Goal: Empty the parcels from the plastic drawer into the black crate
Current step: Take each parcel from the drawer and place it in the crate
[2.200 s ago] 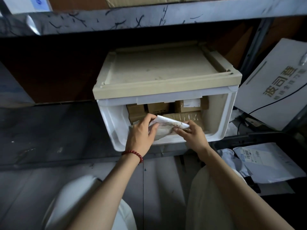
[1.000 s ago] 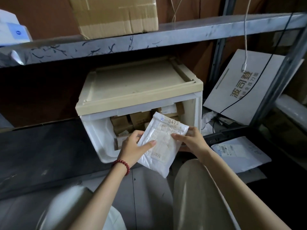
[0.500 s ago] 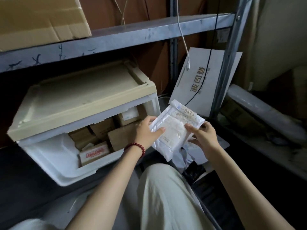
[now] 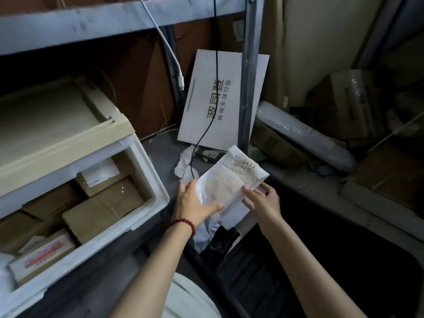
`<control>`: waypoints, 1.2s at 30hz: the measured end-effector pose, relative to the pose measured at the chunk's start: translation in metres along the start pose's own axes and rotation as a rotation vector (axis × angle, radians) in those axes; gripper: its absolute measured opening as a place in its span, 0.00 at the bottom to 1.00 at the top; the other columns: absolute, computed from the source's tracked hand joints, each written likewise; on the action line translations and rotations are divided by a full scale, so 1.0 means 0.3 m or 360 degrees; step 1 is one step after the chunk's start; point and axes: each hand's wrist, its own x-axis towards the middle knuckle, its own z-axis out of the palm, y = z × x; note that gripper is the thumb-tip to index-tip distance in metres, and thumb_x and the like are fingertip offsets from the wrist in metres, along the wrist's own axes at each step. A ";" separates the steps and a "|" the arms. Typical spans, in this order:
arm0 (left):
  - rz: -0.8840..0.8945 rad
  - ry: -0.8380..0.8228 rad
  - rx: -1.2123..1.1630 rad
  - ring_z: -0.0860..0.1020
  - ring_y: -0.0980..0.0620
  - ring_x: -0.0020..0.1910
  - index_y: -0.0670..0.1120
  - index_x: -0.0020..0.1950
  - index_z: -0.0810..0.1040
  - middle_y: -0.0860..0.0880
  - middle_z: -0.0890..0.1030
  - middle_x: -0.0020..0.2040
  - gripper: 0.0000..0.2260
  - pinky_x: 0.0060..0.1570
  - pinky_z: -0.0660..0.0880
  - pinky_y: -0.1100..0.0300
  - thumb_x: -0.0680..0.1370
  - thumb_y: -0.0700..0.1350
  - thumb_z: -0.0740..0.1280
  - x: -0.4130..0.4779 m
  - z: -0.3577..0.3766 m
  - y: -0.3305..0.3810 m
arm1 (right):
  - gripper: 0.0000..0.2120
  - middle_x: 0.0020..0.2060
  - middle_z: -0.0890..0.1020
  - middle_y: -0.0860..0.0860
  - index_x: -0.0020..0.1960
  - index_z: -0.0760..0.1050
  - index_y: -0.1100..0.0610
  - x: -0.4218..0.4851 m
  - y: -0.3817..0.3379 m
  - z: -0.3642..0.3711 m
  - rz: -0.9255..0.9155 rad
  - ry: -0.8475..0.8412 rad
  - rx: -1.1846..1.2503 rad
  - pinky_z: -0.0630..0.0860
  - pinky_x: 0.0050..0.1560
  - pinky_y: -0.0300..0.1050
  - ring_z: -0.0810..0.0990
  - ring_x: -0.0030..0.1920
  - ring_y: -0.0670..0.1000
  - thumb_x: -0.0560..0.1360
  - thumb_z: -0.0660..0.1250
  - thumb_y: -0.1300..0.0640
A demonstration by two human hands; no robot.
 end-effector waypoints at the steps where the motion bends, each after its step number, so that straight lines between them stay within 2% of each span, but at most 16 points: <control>1: -0.0022 -0.0029 0.0013 0.69 0.47 0.67 0.51 0.74 0.63 0.47 0.63 0.70 0.44 0.63 0.69 0.53 0.63 0.54 0.80 0.015 0.029 -0.005 | 0.29 0.60 0.78 0.61 0.70 0.63 0.63 0.013 0.020 -0.006 0.0017 -0.0018 -0.0044 0.80 0.39 0.39 0.80 0.57 0.56 0.73 0.71 0.65; 5: -0.0065 -0.0070 0.0143 0.71 0.48 0.63 0.53 0.73 0.63 0.48 0.64 0.66 0.41 0.58 0.70 0.58 0.64 0.51 0.79 0.060 0.137 -0.045 | 0.19 0.57 0.80 0.57 0.66 0.68 0.62 0.076 0.108 -0.037 0.0106 0.0043 -0.0156 0.82 0.39 0.43 0.82 0.53 0.55 0.76 0.68 0.65; 9: -0.0016 -0.0151 0.0114 0.68 0.48 0.67 0.51 0.74 0.63 0.47 0.63 0.70 0.39 0.62 0.64 0.62 0.67 0.47 0.77 0.117 0.200 -0.075 | 0.23 0.58 0.79 0.57 0.66 0.64 0.60 0.160 0.161 -0.061 0.0195 0.0280 -0.0250 0.82 0.44 0.55 0.82 0.54 0.59 0.75 0.70 0.63; 13: 0.0199 -0.0171 0.0141 0.68 0.50 0.66 0.48 0.73 0.65 0.48 0.64 0.68 0.35 0.63 0.62 0.66 0.69 0.46 0.76 0.199 0.237 -0.106 | 0.21 0.57 0.78 0.60 0.62 0.67 0.62 0.259 0.190 -0.061 0.0172 0.0399 -0.0322 0.83 0.44 0.55 0.81 0.54 0.59 0.73 0.72 0.63; 16: 0.0333 -0.0200 0.0193 0.62 0.50 0.72 0.49 0.74 0.64 0.48 0.58 0.73 0.35 0.64 0.60 0.67 0.71 0.48 0.75 0.242 0.266 -0.138 | 0.17 0.51 0.76 0.54 0.53 0.67 0.57 0.330 0.206 -0.052 0.0104 0.0461 -0.0345 0.82 0.45 0.51 0.80 0.54 0.55 0.72 0.73 0.64; 18: 0.0439 -0.0262 0.0233 0.57 0.49 0.75 0.51 0.76 0.61 0.50 0.49 0.77 0.36 0.68 0.60 0.61 0.72 0.50 0.74 0.263 0.283 -0.152 | 0.16 0.51 0.76 0.52 0.51 0.68 0.55 0.369 0.221 -0.045 0.0062 0.0459 -0.0439 0.80 0.53 0.52 0.79 0.56 0.54 0.72 0.73 0.64; 20: 0.0505 -0.0353 0.0325 0.55 0.49 0.76 0.52 0.77 0.59 0.51 0.46 0.78 0.35 0.70 0.60 0.57 0.74 0.52 0.71 0.276 0.296 -0.168 | 0.15 0.57 0.76 0.53 0.57 0.72 0.56 0.393 0.244 -0.034 0.0056 0.0344 -0.0652 0.77 0.60 0.50 0.78 0.58 0.53 0.73 0.72 0.62; 24: 0.0564 -0.0426 0.0817 0.54 0.50 0.76 0.52 0.77 0.57 0.49 0.55 0.78 0.30 0.74 0.52 0.51 0.78 0.58 0.62 0.289 0.308 -0.212 | 0.20 0.64 0.75 0.57 0.68 0.72 0.56 0.398 0.278 -0.001 0.0019 0.0087 -0.1104 0.73 0.59 0.45 0.75 0.63 0.54 0.77 0.68 0.56; 26: 0.0527 -0.0452 0.1081 0.53 0.49 0.76 0.53 0.77 0.55 0.51 0.56 0.78 0.29 0.73 0.49 0.45 0.78 0.60 0.59 0.289 0.304 -0.234 | 0.22 0.69 0.71 0.57 0.71 0.68 0.55 0.401 0.292 0.009 -0.0092 0.0062 -0.1444 0.68 0.67 0.50 0.70 0.68 0.56 0.79 0.65 0.53; 28: 0.0493 -0.0444 0.1260 0.53 0.48 0.76 0.52 0.77 0.56 0.51 0.58 0.77 0.29 0.73 0.49 0.42 0.79 0.60 0.57 0.288 0.296 -0.245 | 0.24 0.74 0.63 0.55 0.73 0.65 0.51 0.392 0.302 0.014 -0.0116 0.0062 -0.1916 0.59 0.72 0.56 0.59 0.73 0.58 0.79 0.62 0.49; 30: 0.0449 -0.0358 0.1290 0.56 0.48 0.75 0.52 0.76 0.58 0.51 0.62 0.75 0.28 0.71 0.52 0.43 0.79 0.61 0.57 0.285 0.282 -0.245 | 0.25 0.75 0.57 0.55 0.74 0.62 0.47 0.374 0.304 0.012 -0.0119 0.0067 -0.2313 0.52 0.71 0.60 0.52 0.75 0.59 0.78 0.59 0.44; 32: 0.0410 -0.0260 0.1233 0.61 0.48 0.72 0.52 0.74 0.61 0.51 0.66 0.72 0.27 0.68 0.58 0.46 0.78 0.62 0.57 0.279 0.271 -0.235 | 0.26 0.76 0.54 0.55 0.73 0.61 0.46 0.357 0.300 0.008 -0.0204 0.0072 -0.2498 0.49 0.72 0.61 0.49 0.75 0.59 0.77 0.59 0.41; 36: 0.0363 -0.0127 0.1099 0.66 0.48 0.67 0.52 0.71 0.65 0.51 0.70 0.69 0.24 0.61 0.63 0.49 0.78 0.60 0.59 0.247 0.244 -0.212 | 0.29 0.76 0.58 0.53 0.74 0.62 0.48 0.304 0.277 0.005 -0.0448 0.0019 -0.2589 0.52 0.72 0.58 0.53 0.75 0.58 0.77 0.59 0.39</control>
